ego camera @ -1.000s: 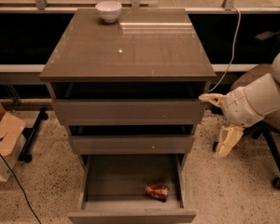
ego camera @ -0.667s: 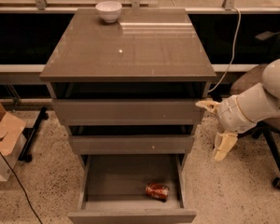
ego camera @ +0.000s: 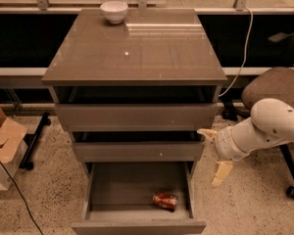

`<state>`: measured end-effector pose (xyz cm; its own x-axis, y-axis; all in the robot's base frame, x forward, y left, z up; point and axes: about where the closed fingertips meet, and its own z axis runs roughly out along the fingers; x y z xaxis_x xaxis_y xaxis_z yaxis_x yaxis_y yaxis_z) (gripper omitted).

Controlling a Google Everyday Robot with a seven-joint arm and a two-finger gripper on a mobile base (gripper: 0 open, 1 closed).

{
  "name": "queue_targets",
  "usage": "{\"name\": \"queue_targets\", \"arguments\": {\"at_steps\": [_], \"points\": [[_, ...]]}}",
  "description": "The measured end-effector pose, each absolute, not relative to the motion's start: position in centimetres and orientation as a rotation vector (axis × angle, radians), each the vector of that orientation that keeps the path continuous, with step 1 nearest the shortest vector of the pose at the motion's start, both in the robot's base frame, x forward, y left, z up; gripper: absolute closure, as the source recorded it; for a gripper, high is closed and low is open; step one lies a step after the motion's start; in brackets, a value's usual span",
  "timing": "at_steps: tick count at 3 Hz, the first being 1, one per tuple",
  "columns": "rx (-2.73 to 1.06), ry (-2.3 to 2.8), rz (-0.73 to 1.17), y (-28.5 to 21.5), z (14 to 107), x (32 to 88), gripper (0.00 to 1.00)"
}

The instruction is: Pick coke can from bottom drawer and place on counter

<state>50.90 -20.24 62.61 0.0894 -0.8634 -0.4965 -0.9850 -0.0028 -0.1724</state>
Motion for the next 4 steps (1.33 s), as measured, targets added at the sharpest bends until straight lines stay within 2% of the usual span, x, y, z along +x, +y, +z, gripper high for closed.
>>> {"name": "queue_targets", "arguments": {"at_steps": [2, 4], "points": [[-1.910, 1.834, 0.416, -18.4, 59.0, 50.8, 0.00], [-1.814, 1.884, 0.651, -16.2, 47.8, 50.7, 0.00]]}}
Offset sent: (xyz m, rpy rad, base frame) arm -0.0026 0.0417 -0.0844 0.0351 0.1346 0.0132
